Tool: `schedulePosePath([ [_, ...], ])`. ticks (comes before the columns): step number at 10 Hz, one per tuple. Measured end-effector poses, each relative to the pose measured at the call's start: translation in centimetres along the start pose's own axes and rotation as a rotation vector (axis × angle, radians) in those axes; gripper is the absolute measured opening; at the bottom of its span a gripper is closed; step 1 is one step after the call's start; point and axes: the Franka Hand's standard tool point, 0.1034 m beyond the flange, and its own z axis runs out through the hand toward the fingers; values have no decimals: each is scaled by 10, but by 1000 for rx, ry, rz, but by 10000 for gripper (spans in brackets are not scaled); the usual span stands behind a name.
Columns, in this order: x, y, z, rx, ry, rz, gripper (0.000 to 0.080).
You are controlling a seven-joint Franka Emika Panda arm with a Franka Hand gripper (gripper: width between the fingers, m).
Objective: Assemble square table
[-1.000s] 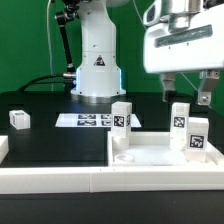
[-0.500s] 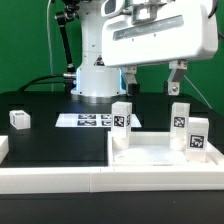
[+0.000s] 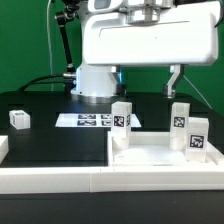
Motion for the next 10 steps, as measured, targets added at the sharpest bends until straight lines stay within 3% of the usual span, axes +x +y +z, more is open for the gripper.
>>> schedulePosePath([
  [1,4,9,5,-16,-15,-118,649],
  [7,8,16,3,-48,-15,-481,649],
  [8,4,25,1,-48,-23,-590,649],
  [10,-8,52,-4,-28,-48,-563,649],
])
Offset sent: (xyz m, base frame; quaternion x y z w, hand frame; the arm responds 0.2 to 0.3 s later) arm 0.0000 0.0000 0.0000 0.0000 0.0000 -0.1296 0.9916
